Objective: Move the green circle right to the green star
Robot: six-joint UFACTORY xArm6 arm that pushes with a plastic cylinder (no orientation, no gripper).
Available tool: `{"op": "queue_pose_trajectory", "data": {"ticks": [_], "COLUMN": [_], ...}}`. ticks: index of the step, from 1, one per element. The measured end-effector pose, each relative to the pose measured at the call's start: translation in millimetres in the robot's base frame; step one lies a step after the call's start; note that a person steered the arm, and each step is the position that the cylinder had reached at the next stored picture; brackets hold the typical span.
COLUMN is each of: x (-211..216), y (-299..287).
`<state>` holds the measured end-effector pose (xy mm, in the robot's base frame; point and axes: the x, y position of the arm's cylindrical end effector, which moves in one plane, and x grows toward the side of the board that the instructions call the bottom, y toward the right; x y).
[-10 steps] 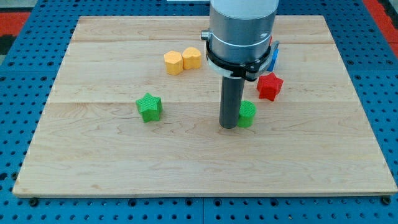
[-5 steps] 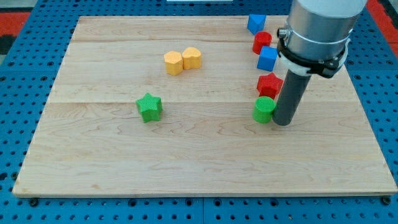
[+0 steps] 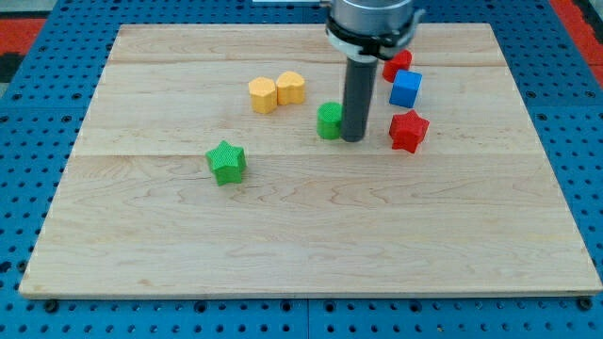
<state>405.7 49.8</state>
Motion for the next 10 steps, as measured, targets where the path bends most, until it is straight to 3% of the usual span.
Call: {"op": "queue_pose_trajectory", "data": {"ticks": [3,4,7,8,10], "x": [-95.9,-105.5,22.3,29.1,-62.7], "y": [-41.8,-60.3,-50.1,-45.6,-46.8]}}
